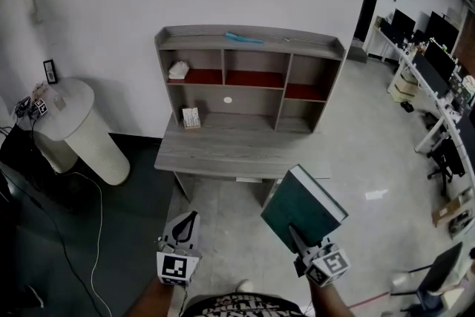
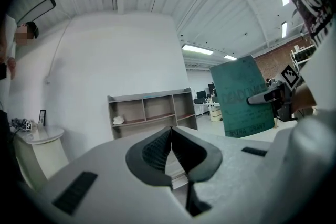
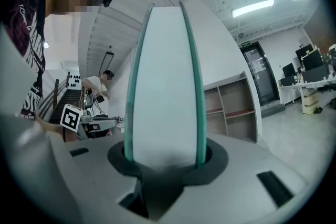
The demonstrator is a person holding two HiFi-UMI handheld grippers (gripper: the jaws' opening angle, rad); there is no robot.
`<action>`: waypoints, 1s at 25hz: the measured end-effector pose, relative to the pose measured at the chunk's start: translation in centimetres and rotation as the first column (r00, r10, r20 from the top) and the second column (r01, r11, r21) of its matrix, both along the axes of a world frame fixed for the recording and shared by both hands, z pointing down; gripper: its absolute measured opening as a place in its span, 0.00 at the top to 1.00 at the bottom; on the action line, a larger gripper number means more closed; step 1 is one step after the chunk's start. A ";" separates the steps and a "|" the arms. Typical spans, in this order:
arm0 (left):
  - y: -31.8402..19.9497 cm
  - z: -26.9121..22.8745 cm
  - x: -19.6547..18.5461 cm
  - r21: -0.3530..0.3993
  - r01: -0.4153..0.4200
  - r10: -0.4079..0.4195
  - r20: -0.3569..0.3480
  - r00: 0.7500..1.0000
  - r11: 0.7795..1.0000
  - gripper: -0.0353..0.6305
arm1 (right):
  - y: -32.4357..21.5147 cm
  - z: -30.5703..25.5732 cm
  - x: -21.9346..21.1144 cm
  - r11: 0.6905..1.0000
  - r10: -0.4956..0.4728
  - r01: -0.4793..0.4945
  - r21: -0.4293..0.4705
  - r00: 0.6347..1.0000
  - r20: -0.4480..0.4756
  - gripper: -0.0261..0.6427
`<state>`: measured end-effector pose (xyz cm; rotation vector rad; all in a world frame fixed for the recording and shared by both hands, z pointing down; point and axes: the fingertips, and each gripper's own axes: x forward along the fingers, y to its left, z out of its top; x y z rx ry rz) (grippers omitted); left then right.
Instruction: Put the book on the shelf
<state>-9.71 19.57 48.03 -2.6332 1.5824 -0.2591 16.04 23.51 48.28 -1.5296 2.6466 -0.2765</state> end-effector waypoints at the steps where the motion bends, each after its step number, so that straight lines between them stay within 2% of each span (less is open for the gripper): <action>1: -0.3 0.0 0.5 0.000 -0.001 0.001 0.006 1.000 1.000 0.94 | -0.3 0.3 0.6 1.000 0.002 -0.002 0.001 1.000 0.000 0.72; 4: -1.0 0.0 1.1 0.014 0.009 -0.009 0.027 1.000 1.000 0.94 | -0.9 1.3 1.9 1.000 -0.001 0.001 -0.011 1.000 0.008 0.72; 11: -0.6 0.1 1.5 0.022 0.051 -0.052 0.046 0.998 0.998 0.94 | -1.3 0.6 1.4 0.995 -0.094 0.094 0.013 0.995 0.010 0.72; 15: 0.4 0.2 1.4 0.008 0.060 -0.060 0.041 0.997 0.998 0.94 | -1.0 1.1 1.9 0.995 -0.095 0.095 0.009 0.995 -0.006 0.72; 20: 1.5 0.4 1.1 0.002 0.050 -0.050 0.066 0.997 0.999 0.94 | 0.1 0.4 1.3 0.994 -0.102 0.100 0.035 0.992 0.077 0.72; 25: 2.7 1.0 0.6 -0.008 0.038 -0.037 0.071 0.997 0.999 0.94 | 1.0 1.9 1.0 0.997 -0.078 0.079 -0.002 0.994 0.073 0.72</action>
